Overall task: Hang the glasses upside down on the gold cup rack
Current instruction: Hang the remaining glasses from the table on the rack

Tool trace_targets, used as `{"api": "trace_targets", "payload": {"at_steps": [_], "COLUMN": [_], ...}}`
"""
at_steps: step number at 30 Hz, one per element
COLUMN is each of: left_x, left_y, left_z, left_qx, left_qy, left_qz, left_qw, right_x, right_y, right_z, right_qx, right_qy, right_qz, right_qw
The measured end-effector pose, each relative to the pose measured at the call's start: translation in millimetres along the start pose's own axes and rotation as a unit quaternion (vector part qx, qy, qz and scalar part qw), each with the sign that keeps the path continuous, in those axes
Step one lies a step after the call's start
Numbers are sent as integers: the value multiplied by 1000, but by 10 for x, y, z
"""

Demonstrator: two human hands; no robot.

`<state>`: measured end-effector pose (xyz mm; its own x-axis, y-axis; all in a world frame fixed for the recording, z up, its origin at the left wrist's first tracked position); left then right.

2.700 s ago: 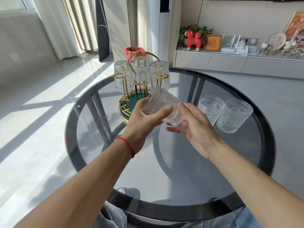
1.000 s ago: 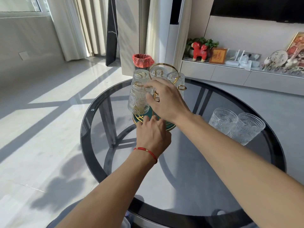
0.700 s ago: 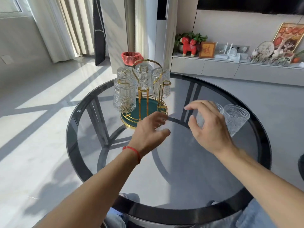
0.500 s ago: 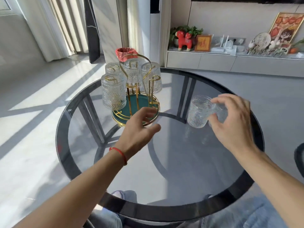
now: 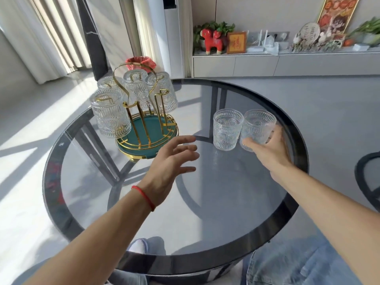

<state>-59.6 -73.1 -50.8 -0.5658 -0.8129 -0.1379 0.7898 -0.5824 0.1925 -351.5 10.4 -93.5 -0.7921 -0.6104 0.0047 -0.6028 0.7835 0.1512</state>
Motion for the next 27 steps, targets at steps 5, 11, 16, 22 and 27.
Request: {"api": "trace_targets", "payload": {"at_steps": [5,11,16,22,27], "left_x": [-11,-34,-50,-50,-19], "left_y": [-81,-137,-220,22,298], "left_z": [-11,144,280,241,172], "left_qx": [23,77,54,113,-62], "left_qy": [-10,-74,-88,-63,-14], "left_qz": [-25,-25,-43,36,58], "left_qw": [999,994,994,991,996], "right_x": [-24,-362,-746,-1081,-1143], "right_y": [164,293,-297,-921,-1174], "right_z": [-71,-640,-950,-891,-750], "right_qx": [55,149,68,4,189], "right_qy": [12,100,156,139,-49], "right_qz": [70,79,-219,-375,-391], "right_qw": [996,981,961,917,899]}}
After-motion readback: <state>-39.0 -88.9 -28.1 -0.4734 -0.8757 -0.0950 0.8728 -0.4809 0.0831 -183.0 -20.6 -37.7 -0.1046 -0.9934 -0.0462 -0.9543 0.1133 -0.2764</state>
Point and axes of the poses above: each hand's wrist, its own x-axis towards the middle knuckle, its own y-axis out of the back of the hand, z = x × y, the point moved 9 cm from there along x, towards the middle knuckle, and after that the axes turned 15 degrees about x, right-handed, at the moved point
